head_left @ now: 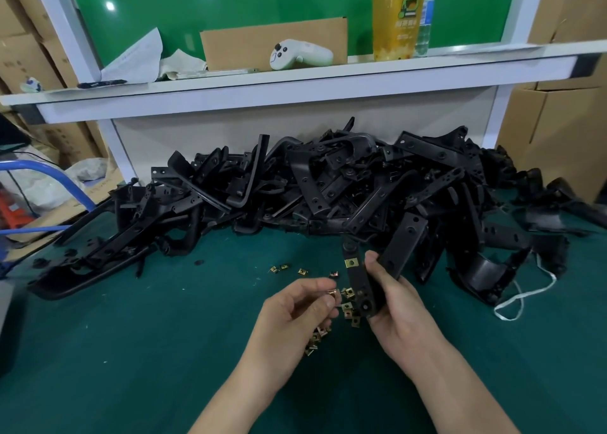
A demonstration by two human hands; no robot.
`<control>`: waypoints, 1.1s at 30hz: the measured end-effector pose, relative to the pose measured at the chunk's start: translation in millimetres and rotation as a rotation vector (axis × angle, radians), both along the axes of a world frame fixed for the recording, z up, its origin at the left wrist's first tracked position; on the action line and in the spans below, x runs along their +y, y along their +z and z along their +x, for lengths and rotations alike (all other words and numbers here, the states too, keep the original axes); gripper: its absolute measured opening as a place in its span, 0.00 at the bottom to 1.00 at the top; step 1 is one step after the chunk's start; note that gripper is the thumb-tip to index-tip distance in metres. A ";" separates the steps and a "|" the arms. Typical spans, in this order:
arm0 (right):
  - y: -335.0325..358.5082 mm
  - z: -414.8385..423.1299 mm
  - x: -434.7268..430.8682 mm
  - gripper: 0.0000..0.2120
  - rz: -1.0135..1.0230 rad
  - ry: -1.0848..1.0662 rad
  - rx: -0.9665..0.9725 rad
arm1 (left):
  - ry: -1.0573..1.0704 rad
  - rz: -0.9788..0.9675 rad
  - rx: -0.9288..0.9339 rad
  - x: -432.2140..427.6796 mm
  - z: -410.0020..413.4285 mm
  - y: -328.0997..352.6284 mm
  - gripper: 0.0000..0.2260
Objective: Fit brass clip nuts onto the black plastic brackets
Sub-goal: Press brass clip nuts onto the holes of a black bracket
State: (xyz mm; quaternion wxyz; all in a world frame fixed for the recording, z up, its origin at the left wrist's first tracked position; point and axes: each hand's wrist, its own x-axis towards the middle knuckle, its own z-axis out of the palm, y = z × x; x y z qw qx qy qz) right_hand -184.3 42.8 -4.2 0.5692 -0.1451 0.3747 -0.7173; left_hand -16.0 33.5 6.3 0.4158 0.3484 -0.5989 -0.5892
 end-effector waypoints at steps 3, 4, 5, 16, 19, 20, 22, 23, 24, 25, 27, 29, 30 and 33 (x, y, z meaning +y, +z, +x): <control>-0.9 -1.5 0.1 0.12 0.003 0.002 -0.002 | -0.007 0.025 0.047 -1.0 -0.6 0.2 0.07; -1.8 -2.0 0.6 0.13 0.007 0.004 -0.003 | -0.011 0.032 0.064 -1.1 -0.5 -0.5 0.06; -2.4 -2.7 0.5 0.14 0.011 0.006 -0.002 | -0.015 0.034 0.082 -1.8 -0.4 -1.3 0.06; -1.4 -2.7 0.7 0.17 0.031 0.018 0.030 | -0.033 0.068 0.185 -4.3 1.0 -2.3 0.05; -1.7 -2.3 1.3 0.17 0.034 0.013 0.027 | -0.031 0.065 0.179 -3.6 0.5 -1.7 0.05; -1.7 -1.7 1.7 0.16 0.037 0.012 0.027 | -0.030 0.066 0.175 -3.5 0.6 -1.8 0.05; -1.0 -1.1 2.2 0.16 0.040 0.014 0.032 | -0.028 0.070 0.171 -3.3 0.6 -1.8 0.06; -0.8 -1.0 1.9 0.16 0.043 0.014 0.035 | -0.029 0.070 0.166 -3.2 0.5 -1.8 0.06; -0.6 -1.1 1.9 0.17 0.045 0.013 0.037 | -0.031 0.069 0.159 -3.0 0.4 -1.8 0.06; -0.5 -1.2 1.7 0.17 0.046 0.013 0.040 | -0.034 0.069 0.154 -2.8 0.3 -1.7 0.07; -0.5 -1.7 1.6 0.17 0.047 0.012 0.050 | -0.040 0.070 0.149 -2.6 0.0 -1.1 0.07; -0.8 -2.1 1.6 0.17 0.044 0.011 0.058 | -0.047 0.064 0.138 -2.3 0.0 -0.3 0.07; -0.9 -2.3 1.5 0.17 0.042 0.011 0.060 | -0.049 0.063 0.135 -1.9 0.1 0.3 0.07; -0.7 -2.7 1.4 0.16 0.042 0.006 0.054 | -0.044 0.068 0.132 -1.1 -0.1 1.3 0.08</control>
